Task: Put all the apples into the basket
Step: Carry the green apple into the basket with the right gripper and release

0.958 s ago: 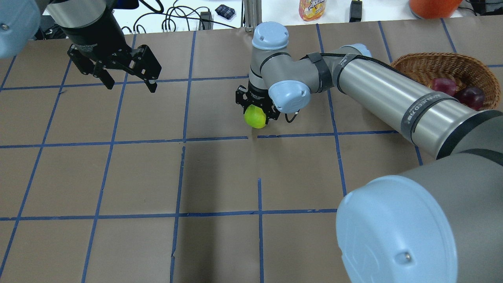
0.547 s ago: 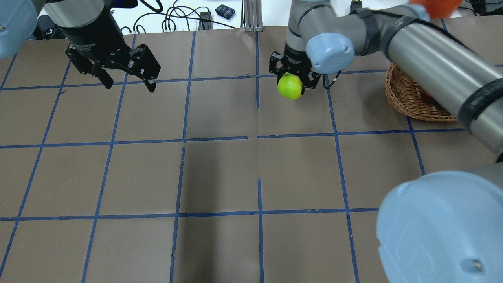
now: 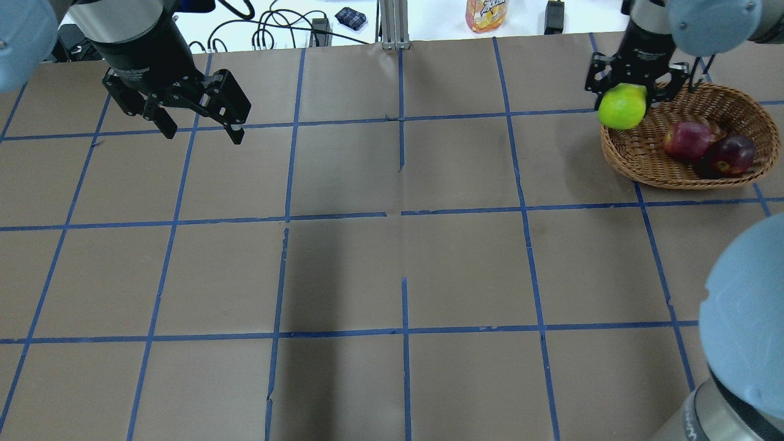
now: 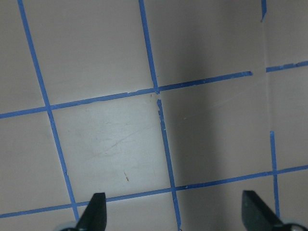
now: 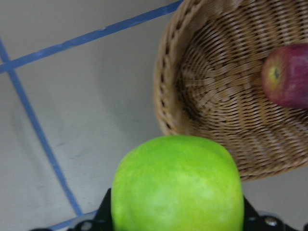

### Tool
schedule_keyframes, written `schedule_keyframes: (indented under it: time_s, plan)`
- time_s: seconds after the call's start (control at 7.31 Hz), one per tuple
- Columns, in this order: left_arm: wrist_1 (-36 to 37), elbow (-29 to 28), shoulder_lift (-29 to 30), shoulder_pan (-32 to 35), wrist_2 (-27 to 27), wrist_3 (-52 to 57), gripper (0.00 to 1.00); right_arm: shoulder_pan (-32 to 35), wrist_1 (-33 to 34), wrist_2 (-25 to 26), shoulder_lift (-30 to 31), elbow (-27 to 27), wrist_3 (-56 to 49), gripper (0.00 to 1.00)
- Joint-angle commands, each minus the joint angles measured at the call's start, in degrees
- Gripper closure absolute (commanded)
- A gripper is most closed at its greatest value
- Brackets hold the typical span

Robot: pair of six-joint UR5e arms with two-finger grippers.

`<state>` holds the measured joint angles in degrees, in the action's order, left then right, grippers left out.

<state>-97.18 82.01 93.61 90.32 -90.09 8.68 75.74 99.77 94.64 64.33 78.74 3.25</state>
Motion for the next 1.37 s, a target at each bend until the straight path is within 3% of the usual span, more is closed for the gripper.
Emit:
schedule_keyframes:
  time_s: [0.0, 0.14, 0.27, 0.41, 0.55, 0.82, 1.23]
  plan:
    - [0.0, -0.1, 0.0, 0.1, -0.1, -0.1, 0.00, -6.7, 2.1, 0.0, -1.8, 1.6, -7.9, 1.00]
    - [0.1, -0.1, 0.1, 0.0, -0.1, -0.1, 0.00, -6.7, 3.1, -0.2, -3.2, 1.7, -7.4, 0.96]
    - [0.1, 0.0, 0.1, 0.1, -0.1, -0.1, 0.00, -6.7, 6.8, 0.0, -5.2, 1.8, -7.9, 0.63]
    - [0.0, 0.0, 0.0, 0.1, -0.1, -0.1, 0.00, -6.7, 8.1, -0.1, -6.2, 1.8, -7.0, 0.19]
    - [0.0, 0.0, 0.0, 0.1, -0.1, -0.1, 0.00, -6.7, 7.8, 0.2, -6.1, 1.8, -7.5, 0.00]
    - [0.0, -0.1, -0.2, 0.1, -0.1, -0.1, 0.00, -6.7, 4.1, -0.6, -4.7, 1.1, -7.6, 0.00]
    - [0.0, 0.0, -0.5, 0.2, 0.0, -0.5, 0.00, -0.7, -5.9, -1.2, 7.0, 1.9, -7.1, 0.00]
